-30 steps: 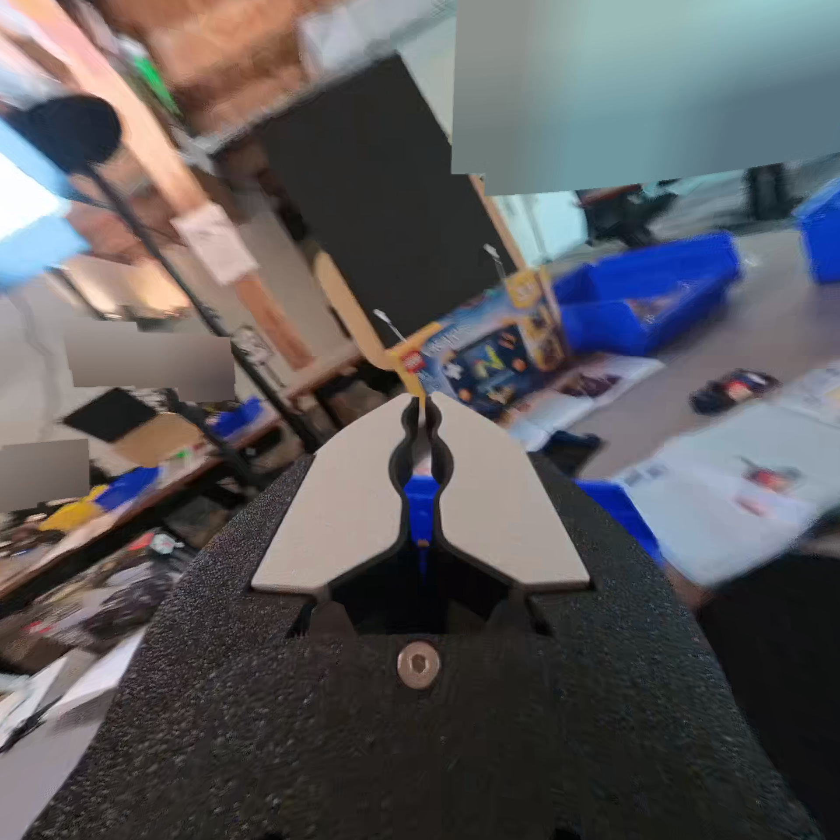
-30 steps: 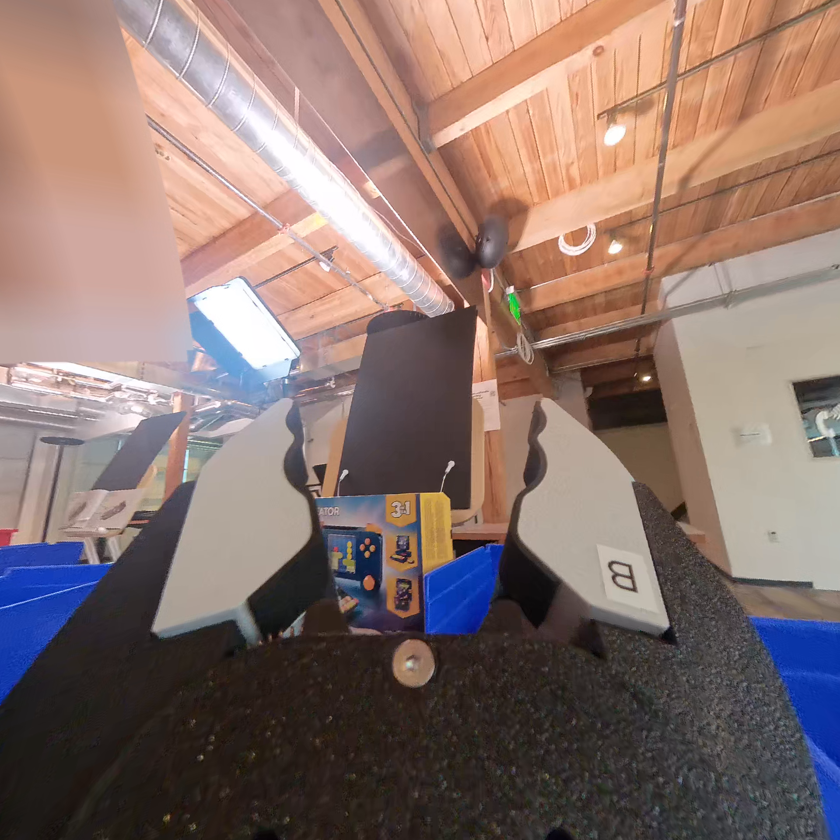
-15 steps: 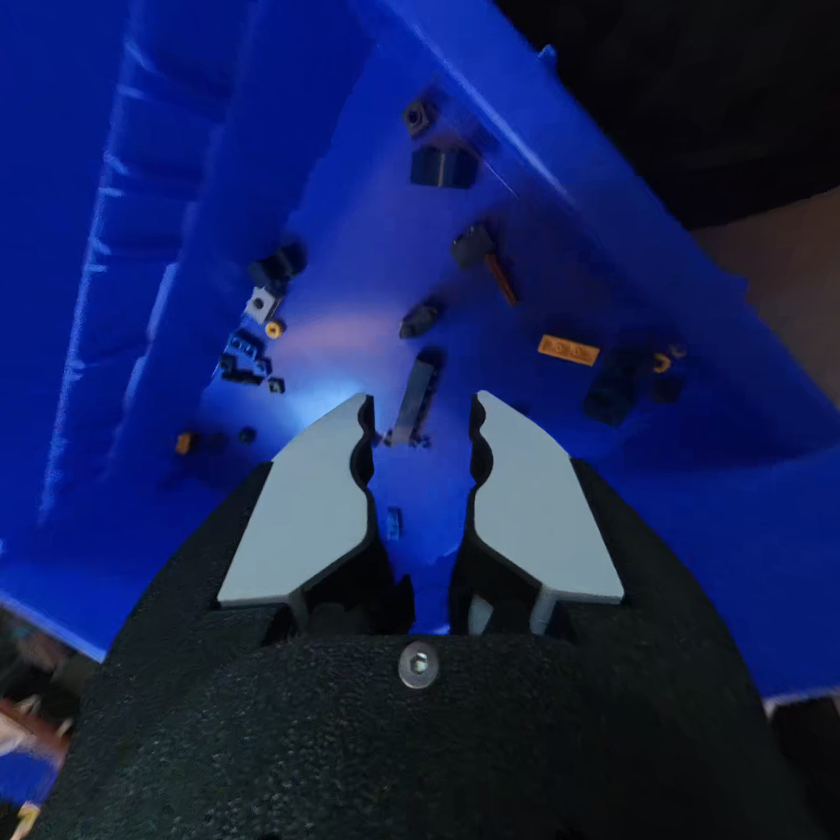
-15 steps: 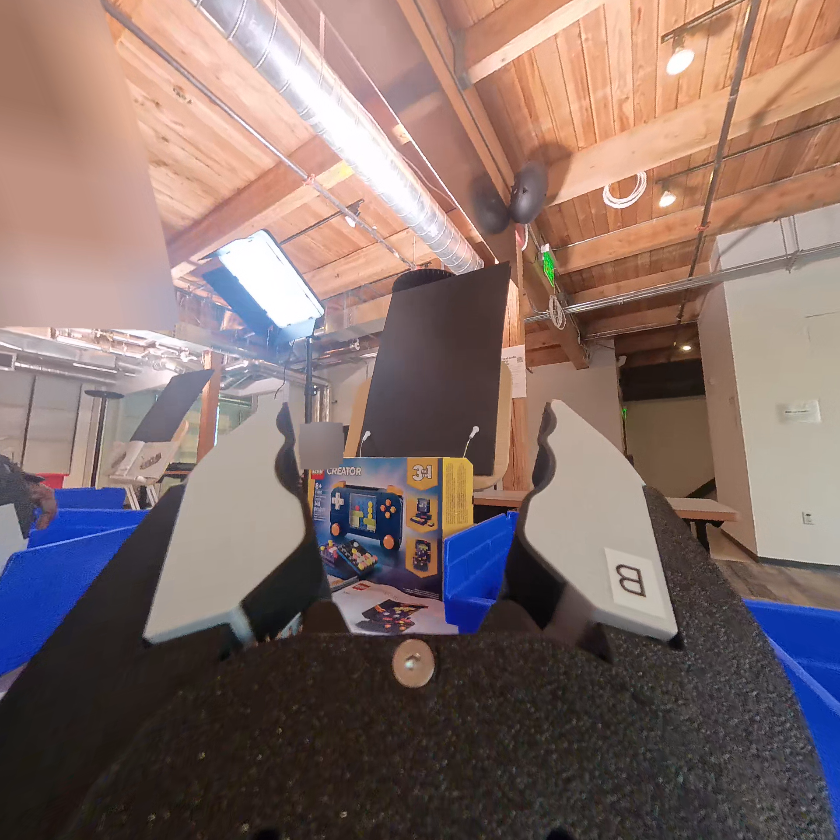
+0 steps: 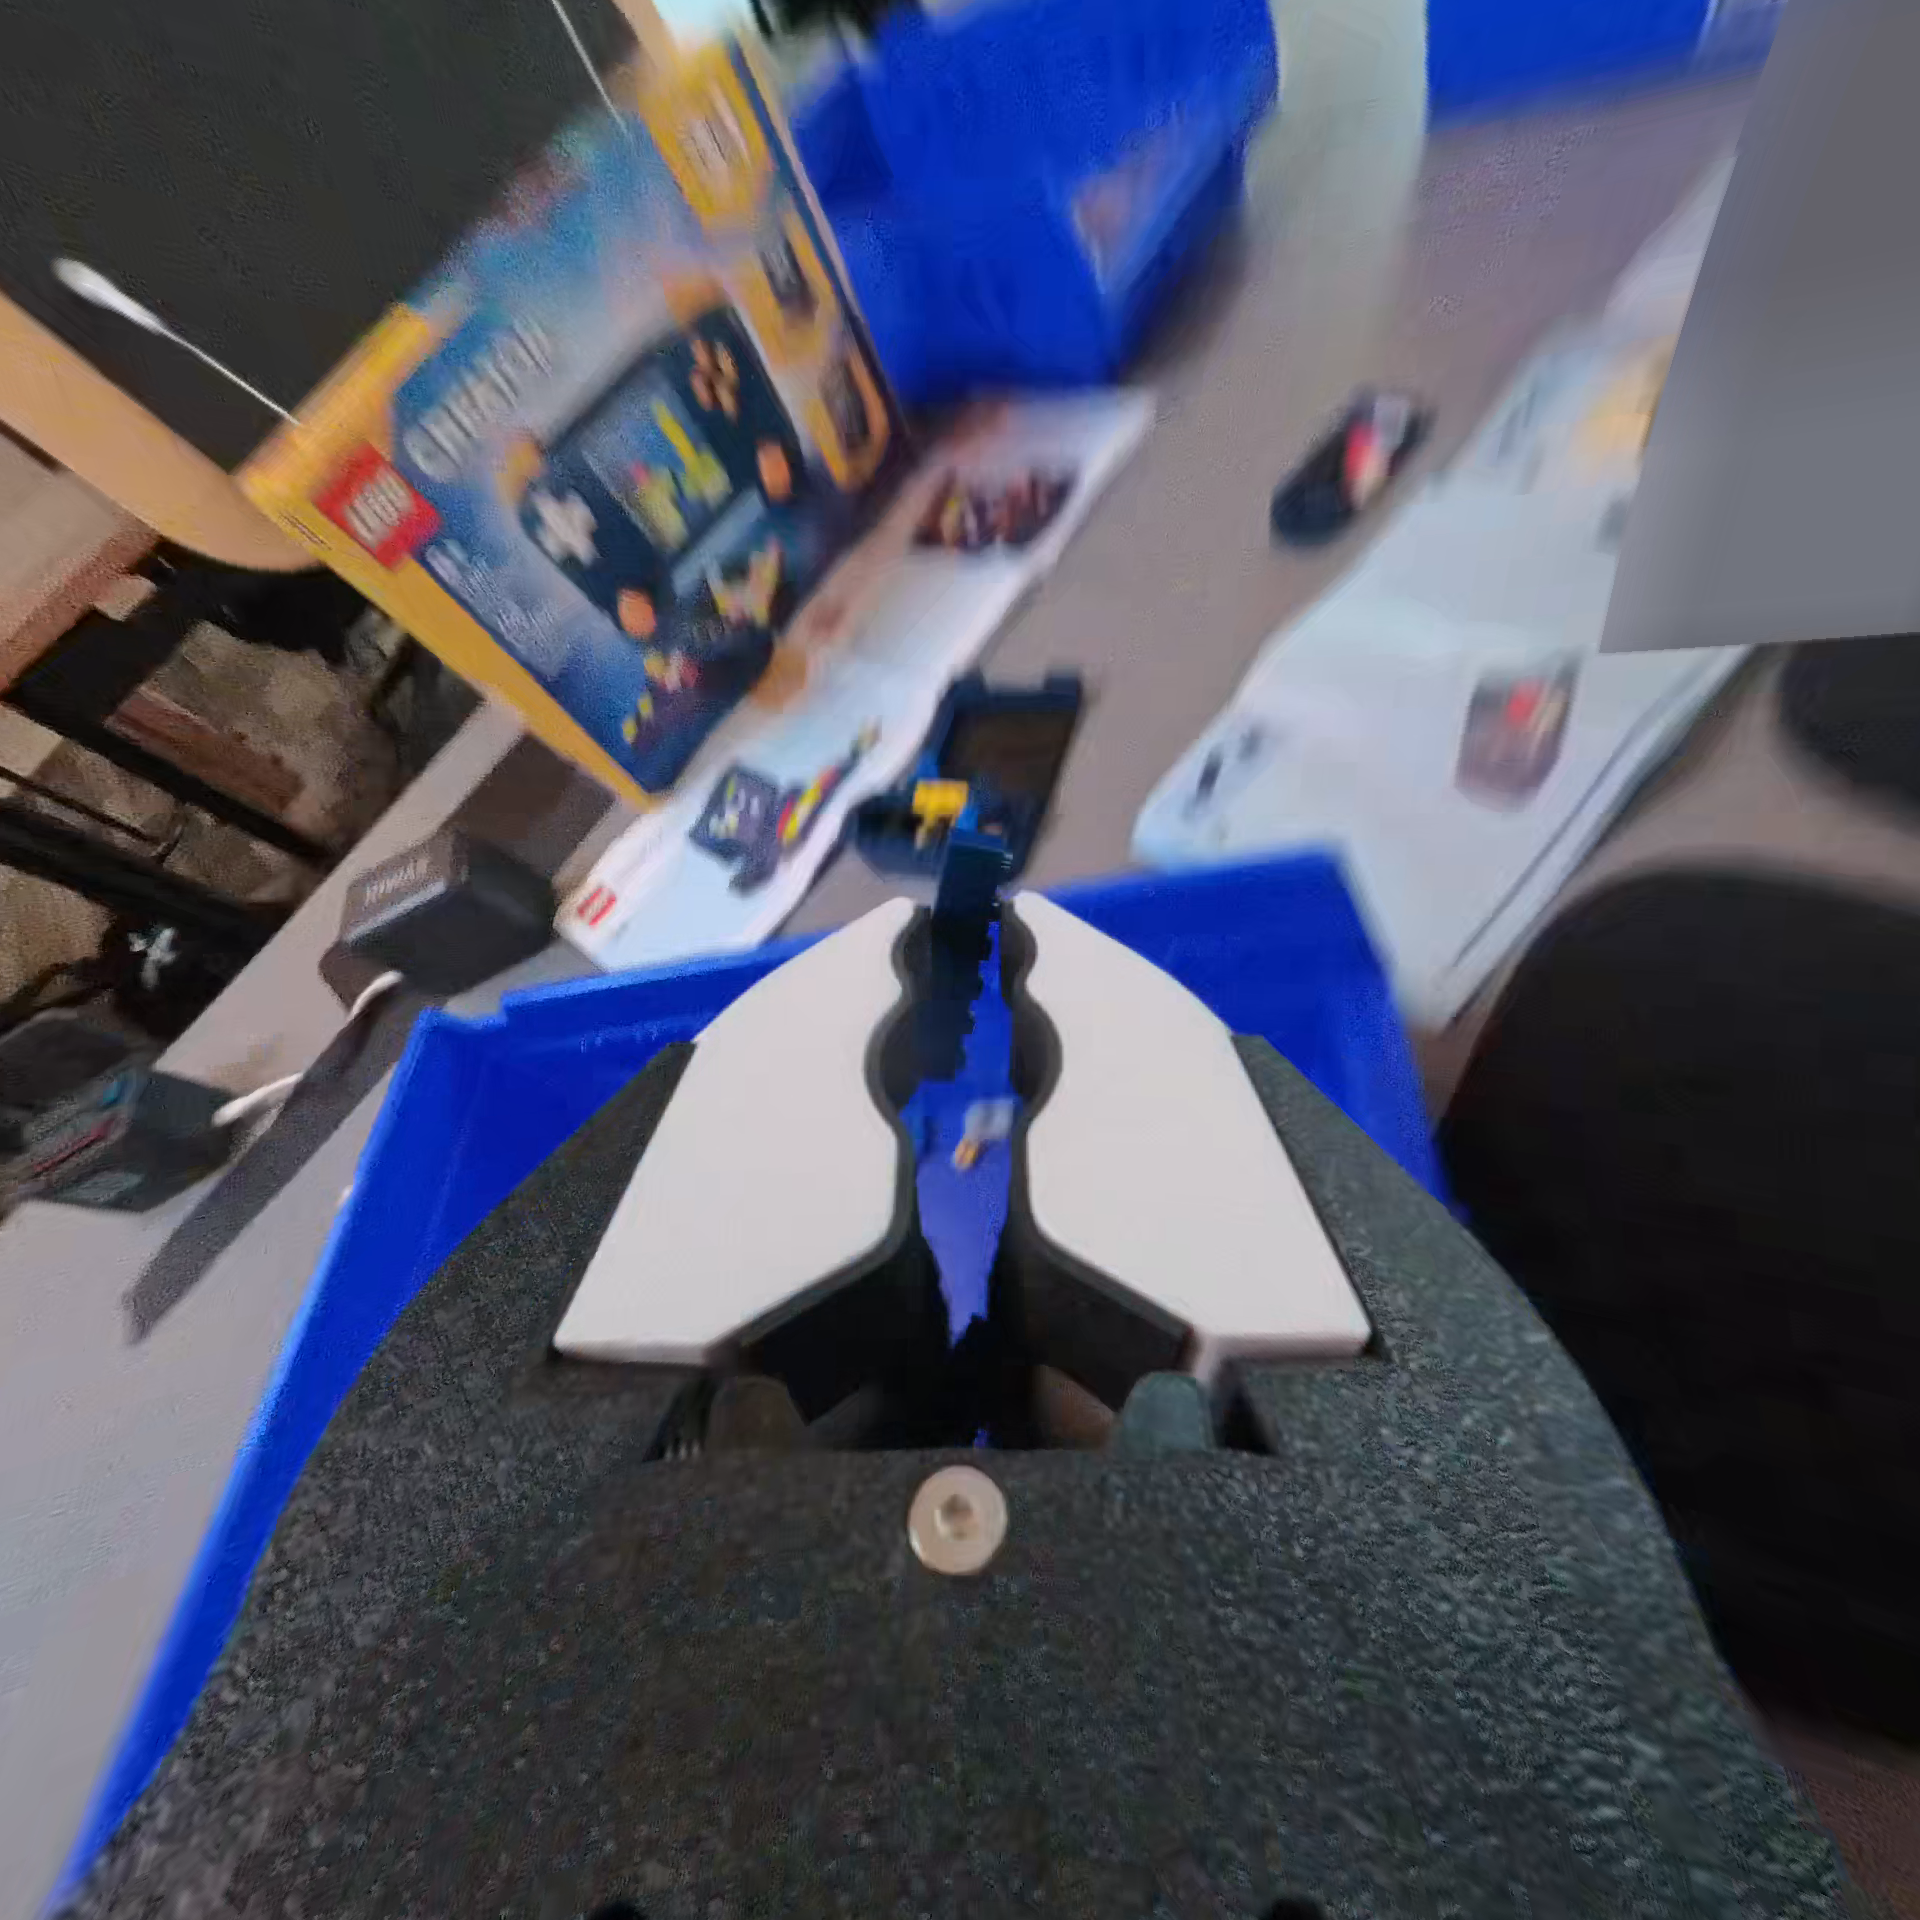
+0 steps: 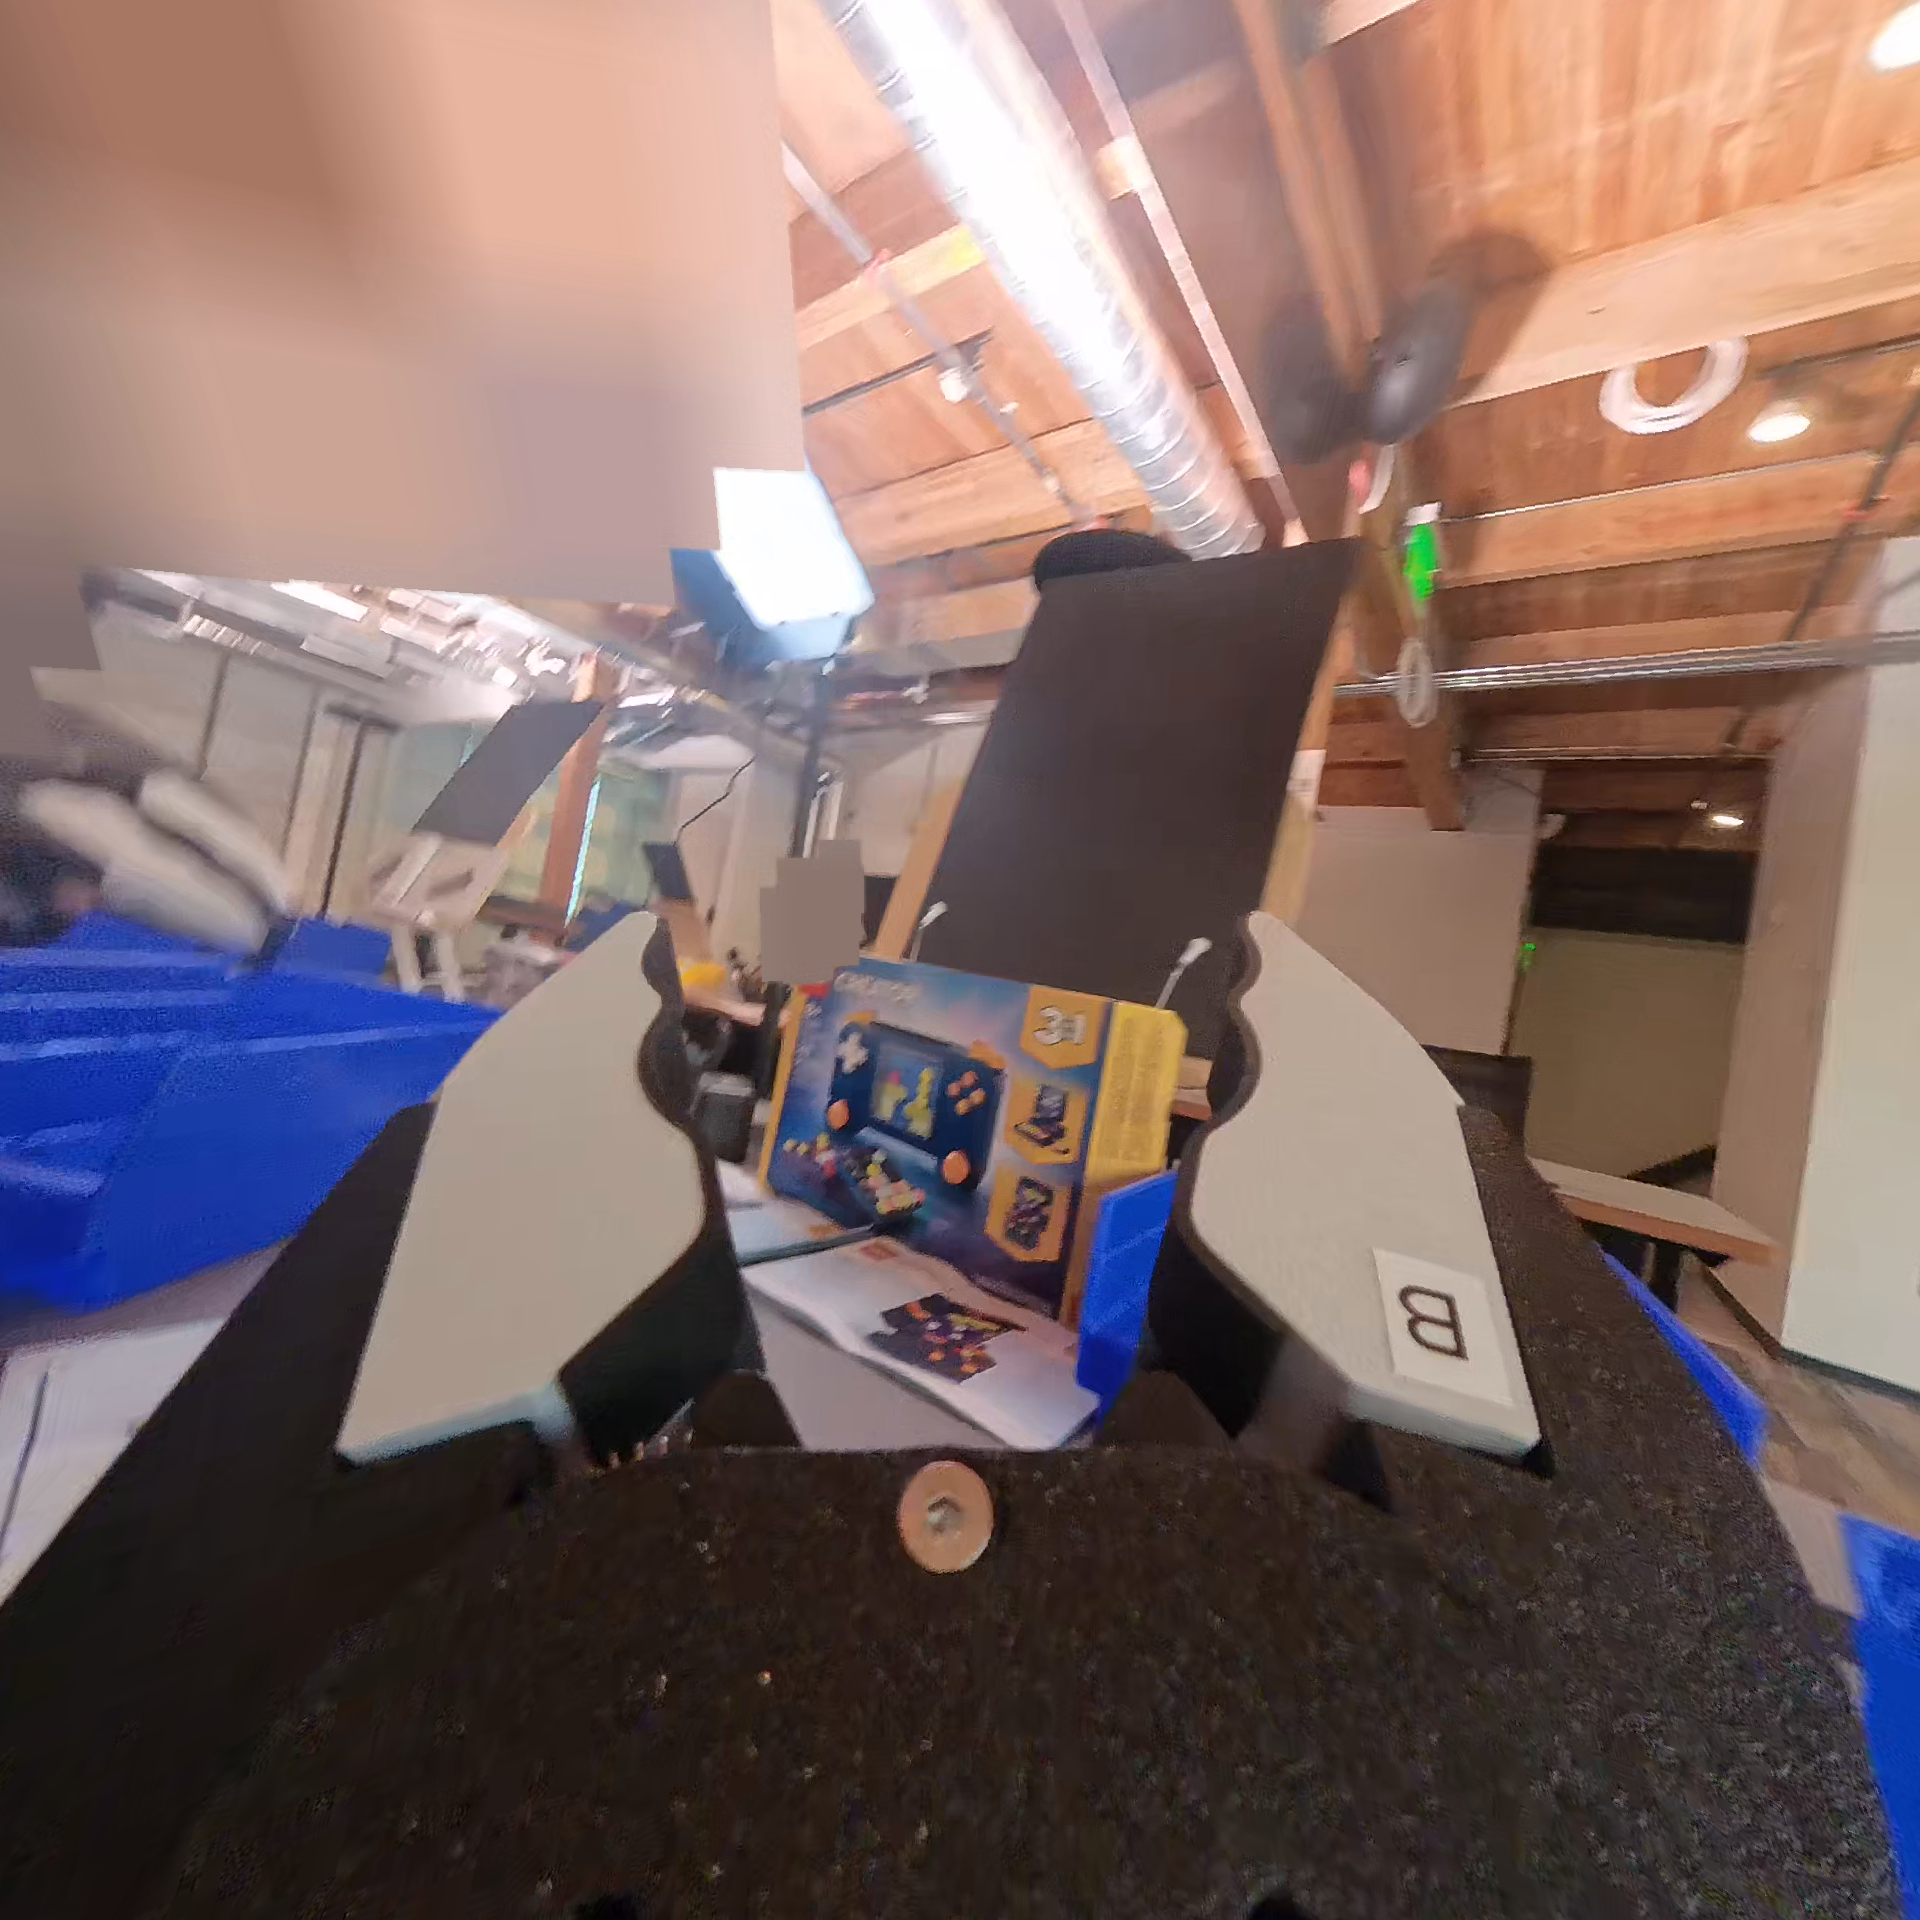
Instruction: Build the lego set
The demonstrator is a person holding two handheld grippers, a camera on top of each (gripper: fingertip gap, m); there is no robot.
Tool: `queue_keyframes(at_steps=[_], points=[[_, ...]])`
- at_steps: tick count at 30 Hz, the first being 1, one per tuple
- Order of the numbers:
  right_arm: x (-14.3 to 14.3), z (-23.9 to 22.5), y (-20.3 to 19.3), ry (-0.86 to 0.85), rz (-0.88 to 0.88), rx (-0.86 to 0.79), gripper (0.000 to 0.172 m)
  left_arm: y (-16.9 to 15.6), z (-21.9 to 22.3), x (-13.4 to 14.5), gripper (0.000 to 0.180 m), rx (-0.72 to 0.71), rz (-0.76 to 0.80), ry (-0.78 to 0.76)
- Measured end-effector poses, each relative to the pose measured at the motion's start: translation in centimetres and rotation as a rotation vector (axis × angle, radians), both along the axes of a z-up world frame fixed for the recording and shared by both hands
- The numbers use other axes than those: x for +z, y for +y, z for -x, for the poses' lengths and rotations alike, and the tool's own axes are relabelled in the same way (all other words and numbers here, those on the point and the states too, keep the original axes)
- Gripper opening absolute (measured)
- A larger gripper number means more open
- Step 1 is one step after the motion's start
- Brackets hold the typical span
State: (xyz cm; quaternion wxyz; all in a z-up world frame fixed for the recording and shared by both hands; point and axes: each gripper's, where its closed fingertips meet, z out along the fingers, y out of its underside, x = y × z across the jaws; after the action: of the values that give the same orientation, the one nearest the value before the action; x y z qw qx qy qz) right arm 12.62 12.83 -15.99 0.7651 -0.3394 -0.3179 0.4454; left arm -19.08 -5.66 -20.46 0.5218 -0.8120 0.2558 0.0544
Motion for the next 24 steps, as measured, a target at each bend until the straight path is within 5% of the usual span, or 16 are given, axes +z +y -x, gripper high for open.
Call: queue_keyframes(at_steps=[2, 4, 8, 11, 19, 21, 24], points=[[-0.8, 2.4, -2.0, -0.100, -0.075, 0.036, 0.099, -0.3, -4.6, 5.7, 0.012, -0.013, -0.282, -0.372], [-1.7, 4.9, -4.7, -0.196, -0.173, 0.077, 0.099, -1.1, -9.1, 8.4, 0.012, -0.086, -0.424, -0.772], [-3.4, 8.4, -10.8, -0.302, -0.346, 0.194, 0.092, 0.7, -15.8, 5.3, 0.011, -0.161, -0.344, -1.390], [-3.5, 9.3, -14.5, -0.285, -0.403, 0.278, 0.076, 2.3, -15.9, 4.4, 0.011, -0.187, -0.398, -1.879], [-3.2, 10.0, -15.6, -0.308, -0.435, 0.193, 0.042, 4.5, -20.3, 2.8, 0.012, -0.214, -0.341, -1.831], [-3.4, 9.9, -14.8, -0.338, -0.418, 0.150, 0.012, 4.6, -21.1, 2.5, 0.012, -0.224, -0.315, -1.830], [-3.2, 9.4, -14.1, -0.333, -0.408, 0.139, 0.008, 4.4, -21.4, 2.7, 0.018, -0.254, -0.286, -1.769]])
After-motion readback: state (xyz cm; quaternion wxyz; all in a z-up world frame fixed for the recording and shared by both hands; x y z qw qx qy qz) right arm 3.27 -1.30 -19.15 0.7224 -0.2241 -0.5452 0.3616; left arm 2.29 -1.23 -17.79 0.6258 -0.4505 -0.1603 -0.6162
